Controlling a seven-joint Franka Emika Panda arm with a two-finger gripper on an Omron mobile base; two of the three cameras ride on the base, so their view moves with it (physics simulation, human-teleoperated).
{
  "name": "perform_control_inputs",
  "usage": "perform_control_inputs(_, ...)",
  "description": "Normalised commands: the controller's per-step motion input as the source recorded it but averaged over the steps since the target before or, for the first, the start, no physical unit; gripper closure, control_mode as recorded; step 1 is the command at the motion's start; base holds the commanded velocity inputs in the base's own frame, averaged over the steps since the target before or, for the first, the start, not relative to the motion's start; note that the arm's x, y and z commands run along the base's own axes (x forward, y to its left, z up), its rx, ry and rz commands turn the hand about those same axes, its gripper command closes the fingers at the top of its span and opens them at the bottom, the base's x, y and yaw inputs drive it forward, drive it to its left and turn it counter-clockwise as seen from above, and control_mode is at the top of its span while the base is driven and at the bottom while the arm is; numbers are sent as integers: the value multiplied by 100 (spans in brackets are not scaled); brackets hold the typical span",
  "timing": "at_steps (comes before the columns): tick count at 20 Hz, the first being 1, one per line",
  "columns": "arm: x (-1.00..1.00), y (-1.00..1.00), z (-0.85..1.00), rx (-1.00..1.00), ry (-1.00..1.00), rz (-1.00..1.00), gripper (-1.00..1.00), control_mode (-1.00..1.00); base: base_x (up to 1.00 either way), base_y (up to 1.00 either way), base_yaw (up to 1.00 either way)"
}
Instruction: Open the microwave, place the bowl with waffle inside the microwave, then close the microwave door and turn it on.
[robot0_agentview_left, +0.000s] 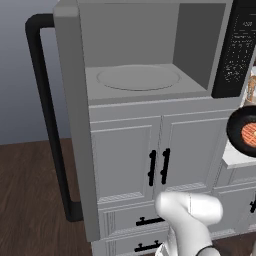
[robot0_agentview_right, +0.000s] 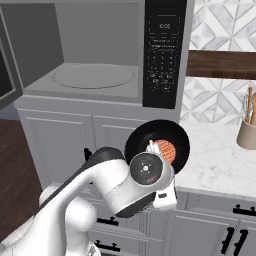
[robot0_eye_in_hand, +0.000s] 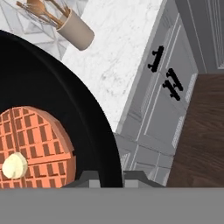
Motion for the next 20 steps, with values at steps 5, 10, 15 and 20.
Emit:
perform_control_inputs(5,-16,81,32,-6,0,0,100,-100,0,0,0)
perform_control_inputs(10,-32,77,36,-2,0,3,100,-100,0,0,0)
perform_control_inputs(15,-20,76,53,0,-3,9,100,-100,0,0,0)
perform_control_inputs(20,-8,74,74,0,0,18,100,-100,0,0,0)
